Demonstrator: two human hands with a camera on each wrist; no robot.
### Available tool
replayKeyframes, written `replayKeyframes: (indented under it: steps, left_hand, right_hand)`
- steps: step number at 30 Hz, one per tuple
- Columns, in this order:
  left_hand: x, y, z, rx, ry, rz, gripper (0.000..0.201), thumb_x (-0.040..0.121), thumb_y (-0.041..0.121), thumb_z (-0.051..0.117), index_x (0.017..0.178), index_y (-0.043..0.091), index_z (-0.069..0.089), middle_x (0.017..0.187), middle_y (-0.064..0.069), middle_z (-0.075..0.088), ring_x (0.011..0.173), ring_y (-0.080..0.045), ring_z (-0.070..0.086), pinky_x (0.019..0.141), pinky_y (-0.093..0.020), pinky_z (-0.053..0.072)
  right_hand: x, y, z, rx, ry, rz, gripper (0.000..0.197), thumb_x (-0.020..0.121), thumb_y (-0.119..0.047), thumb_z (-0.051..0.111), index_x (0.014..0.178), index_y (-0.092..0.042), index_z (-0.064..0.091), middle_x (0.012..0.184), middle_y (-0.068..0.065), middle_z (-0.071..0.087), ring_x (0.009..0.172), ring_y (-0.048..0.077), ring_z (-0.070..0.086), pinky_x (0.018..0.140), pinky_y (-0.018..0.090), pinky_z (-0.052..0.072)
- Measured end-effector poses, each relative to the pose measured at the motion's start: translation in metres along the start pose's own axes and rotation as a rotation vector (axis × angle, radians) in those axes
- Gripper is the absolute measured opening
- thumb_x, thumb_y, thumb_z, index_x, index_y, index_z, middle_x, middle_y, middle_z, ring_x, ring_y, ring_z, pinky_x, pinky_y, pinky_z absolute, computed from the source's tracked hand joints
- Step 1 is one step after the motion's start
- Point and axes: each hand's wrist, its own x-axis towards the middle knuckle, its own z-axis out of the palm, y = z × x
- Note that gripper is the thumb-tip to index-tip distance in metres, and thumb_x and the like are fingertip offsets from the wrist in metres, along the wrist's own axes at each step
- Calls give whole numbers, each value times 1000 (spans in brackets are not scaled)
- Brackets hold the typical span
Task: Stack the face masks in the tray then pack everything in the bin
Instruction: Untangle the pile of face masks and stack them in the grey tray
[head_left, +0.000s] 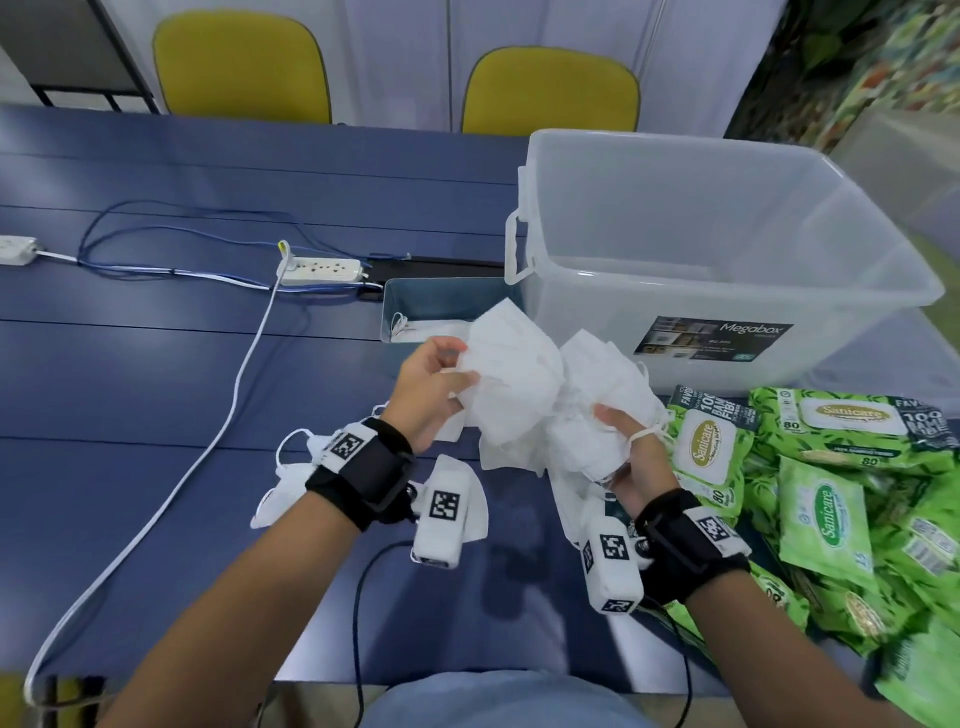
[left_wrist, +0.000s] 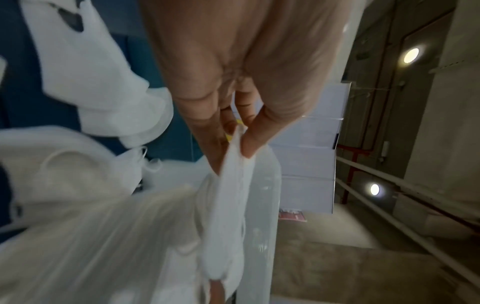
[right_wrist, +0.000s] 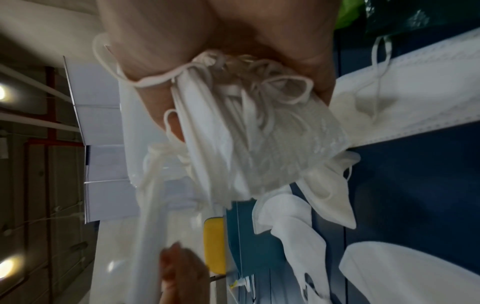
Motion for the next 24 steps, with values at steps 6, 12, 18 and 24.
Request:
replayKeyframes:
  steps: [6, 12, 18, 24]
  left_hand:
    - [-11, -39, 26, 124, 14, -39, 25, 81, -1, 69, 76, 15, 50, 70, 1, 44, 67, -13, 43, 62, -23, 40]
    - [-19, -53, 34, 203, 36, -125, 58, 61, 25, 86, 104, 22, 46, 96, -6, 52, 87, -17, 53, 78, -25, 44]
    - [-23, -58, 35, 129, -108, -383, 112, 44, 43, 74, 140, 45, 16, 132, 0, 49, 113, -23, 54, 100, -51, 41]
    - [-31, -59, 41, 67, -150, -431, 88, 59, 27, 65, 138, 38, 27, 119, 6, 57, 103, -20, 60, 72, -42, 56]
  right_hand:
    - [-3, 10, 11, -20, 21, 12, 93, 34, -58, 89, 119, -28, 64, 124, 15, 63, 106, 42, 60, 93, 72, 35]
    - [-17, 14, 10, -55, -51, 28, 109, 40, -70, 82, 135, -29, 48, 132, 7, 59, 121, 32, 56, 99, 64, 40]
    - [-31, 14, 10, -43, -164, 53, 102, 37, -60, 86, 123, -11, 60, 134, 20, 54, 115, 38, 56, 98, 55, 43]
    - [-43, 12, -3, -20, -277, 59, 105, 42, -55, 89, 128, -7, 53, 118, 12, 65, 99, 22, 68, 78, 36, 58]
